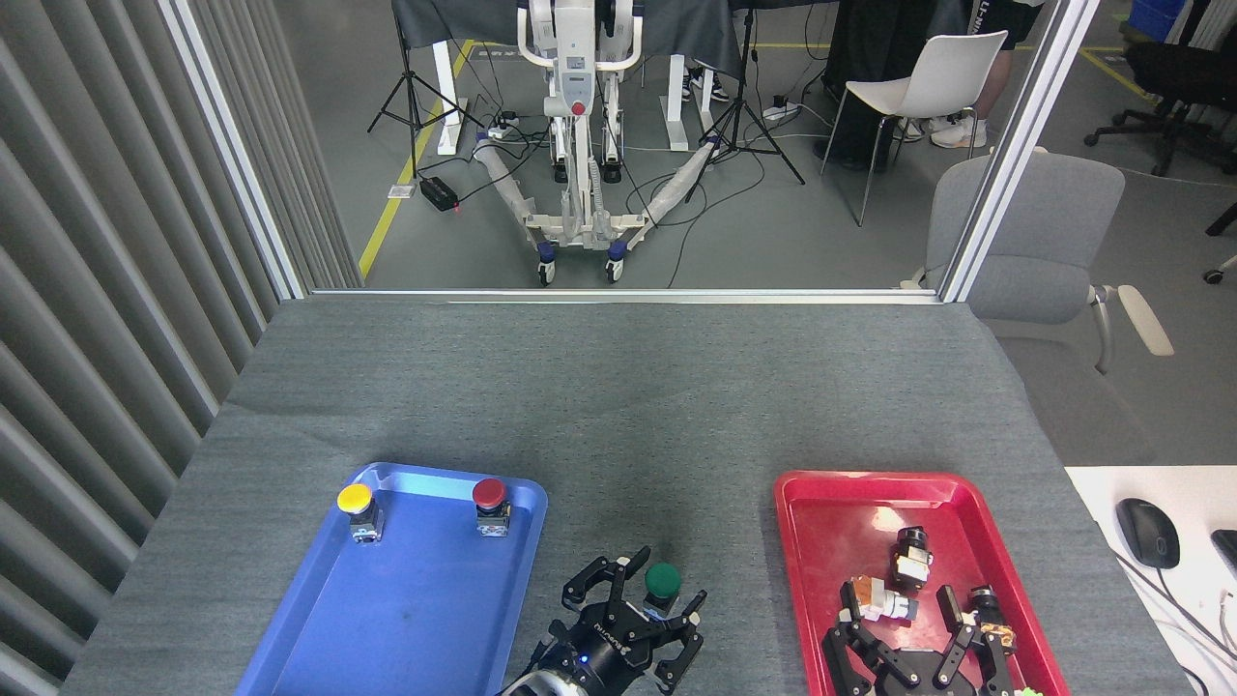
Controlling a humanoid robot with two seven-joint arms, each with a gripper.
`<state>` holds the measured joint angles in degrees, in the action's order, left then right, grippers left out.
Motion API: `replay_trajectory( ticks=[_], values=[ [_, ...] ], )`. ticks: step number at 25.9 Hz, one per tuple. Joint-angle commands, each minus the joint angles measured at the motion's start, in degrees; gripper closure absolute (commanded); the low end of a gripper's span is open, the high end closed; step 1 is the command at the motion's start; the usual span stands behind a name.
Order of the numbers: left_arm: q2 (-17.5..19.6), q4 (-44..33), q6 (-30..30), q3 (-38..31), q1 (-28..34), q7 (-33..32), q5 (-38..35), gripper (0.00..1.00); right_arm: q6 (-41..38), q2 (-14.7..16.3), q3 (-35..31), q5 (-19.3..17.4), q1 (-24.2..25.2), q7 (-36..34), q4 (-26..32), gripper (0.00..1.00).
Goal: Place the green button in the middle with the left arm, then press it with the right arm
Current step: 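Release the green button on the table and withdraw the left hand, then move the right hand over the green button and press down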
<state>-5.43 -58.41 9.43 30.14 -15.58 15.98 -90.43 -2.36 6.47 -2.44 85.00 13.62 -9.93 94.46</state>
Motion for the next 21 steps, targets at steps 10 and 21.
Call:
replay_trajectory(
  ticks=[10,21],
  values=[
    [12.2,-32.65,-9.08,-18.36,21.91,0.01,1.05,0.01,-1.15,-0.84,3.41,0.08,-1.84,0.08,-1.12,0.46],
    [12.9,-31.5,-7.67,-28.99,26.66,-0.51,20.03,0.01,0.96,-2.25,12.9,3.24,-5.88,0.7,-5.16,1.0]
  ],
)
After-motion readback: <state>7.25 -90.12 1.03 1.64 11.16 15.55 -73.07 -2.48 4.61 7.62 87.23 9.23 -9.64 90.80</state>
